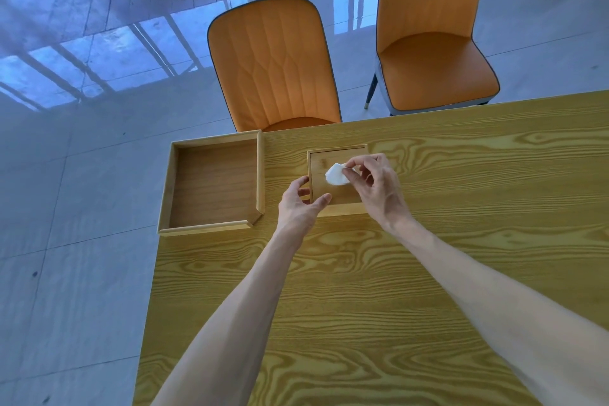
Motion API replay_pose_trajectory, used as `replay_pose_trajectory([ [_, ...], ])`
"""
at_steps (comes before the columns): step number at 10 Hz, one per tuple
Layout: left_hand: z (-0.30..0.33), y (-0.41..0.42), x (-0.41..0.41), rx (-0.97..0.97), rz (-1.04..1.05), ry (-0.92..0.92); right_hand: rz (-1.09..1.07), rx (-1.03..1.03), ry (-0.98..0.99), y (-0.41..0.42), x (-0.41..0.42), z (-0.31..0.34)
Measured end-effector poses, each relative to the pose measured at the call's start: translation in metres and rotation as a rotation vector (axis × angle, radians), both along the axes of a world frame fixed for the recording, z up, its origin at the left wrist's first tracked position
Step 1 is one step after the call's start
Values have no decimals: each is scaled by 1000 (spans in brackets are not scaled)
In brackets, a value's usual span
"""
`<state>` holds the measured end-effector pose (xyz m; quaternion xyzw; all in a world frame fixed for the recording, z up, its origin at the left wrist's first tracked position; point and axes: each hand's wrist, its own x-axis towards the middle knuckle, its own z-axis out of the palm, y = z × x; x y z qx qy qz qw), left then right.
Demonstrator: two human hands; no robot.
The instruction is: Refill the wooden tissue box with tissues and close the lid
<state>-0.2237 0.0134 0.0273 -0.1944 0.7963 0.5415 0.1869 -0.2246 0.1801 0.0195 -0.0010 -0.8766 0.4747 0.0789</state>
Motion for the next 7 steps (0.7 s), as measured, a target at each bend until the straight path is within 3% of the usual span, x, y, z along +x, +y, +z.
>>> replay_pose_trajectory([
  [5,6,0,0,-16,-18,-7,-21,-298,-55,4,1,2],
  [6,11,-2,3,-102,-112,-25,-86,-293,-105,8,5,8],
  [7,22,-5,0,-259,-290,-88,-131,-121,-108,20,4,17],
])
